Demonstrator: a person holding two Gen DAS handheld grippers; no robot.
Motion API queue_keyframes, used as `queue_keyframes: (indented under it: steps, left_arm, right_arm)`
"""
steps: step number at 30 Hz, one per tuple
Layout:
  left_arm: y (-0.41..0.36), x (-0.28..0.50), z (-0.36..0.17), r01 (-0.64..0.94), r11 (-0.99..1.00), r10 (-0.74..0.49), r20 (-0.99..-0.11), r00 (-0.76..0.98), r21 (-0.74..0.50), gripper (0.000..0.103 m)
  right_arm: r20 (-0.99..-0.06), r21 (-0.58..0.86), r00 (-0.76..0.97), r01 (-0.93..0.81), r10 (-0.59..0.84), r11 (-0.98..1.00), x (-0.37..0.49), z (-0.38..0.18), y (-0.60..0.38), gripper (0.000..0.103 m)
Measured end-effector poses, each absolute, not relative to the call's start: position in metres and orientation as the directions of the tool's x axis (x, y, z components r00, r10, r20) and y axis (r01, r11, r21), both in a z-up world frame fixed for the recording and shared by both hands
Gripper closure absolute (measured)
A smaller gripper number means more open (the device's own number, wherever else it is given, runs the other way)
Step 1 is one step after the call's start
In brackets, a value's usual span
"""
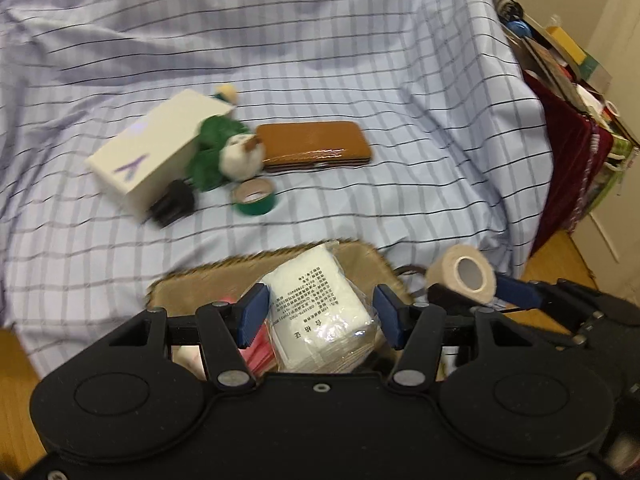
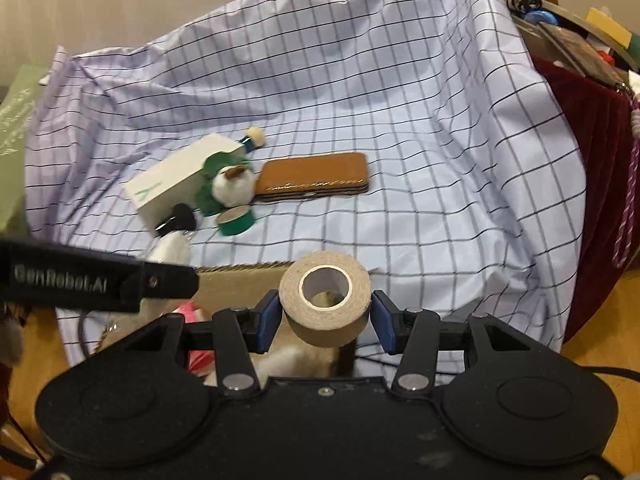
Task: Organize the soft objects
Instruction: 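Lift the tape roll and soap packet and carry them over the wicker basket, then lower the soap packet and tape roll into the basket and open both grippers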
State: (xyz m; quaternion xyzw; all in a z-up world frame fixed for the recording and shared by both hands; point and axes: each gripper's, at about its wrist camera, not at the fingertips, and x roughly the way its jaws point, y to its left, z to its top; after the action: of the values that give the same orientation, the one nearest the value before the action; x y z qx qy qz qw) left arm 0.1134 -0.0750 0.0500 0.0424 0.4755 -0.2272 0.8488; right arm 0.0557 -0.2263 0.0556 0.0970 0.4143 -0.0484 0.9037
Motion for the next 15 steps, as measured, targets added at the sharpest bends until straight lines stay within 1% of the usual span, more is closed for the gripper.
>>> queue_keyframes:
  steps: [6, 15]
  left_arm:
    - [-0.051, 0.086, 0.036, 0.323, 0.937, -0.292, -0.813, 0.504, -0.136, 0.048]
    - [-0.043, 0.062, 0.018, 0.244, 0.962, -0.243, -0.792, 0.559, -0.123, 0.048]
  right_arm:
    - [-0.745, 0.175, 0.666, 0.156, 0.028, 0.972, 0.038, 0.058, -0.219, 0.055]
    - [-0.758, 0.182, 0.651, 0.154, 0.039, 0.971, 0.031, 0.050, -0.214, 0.055]
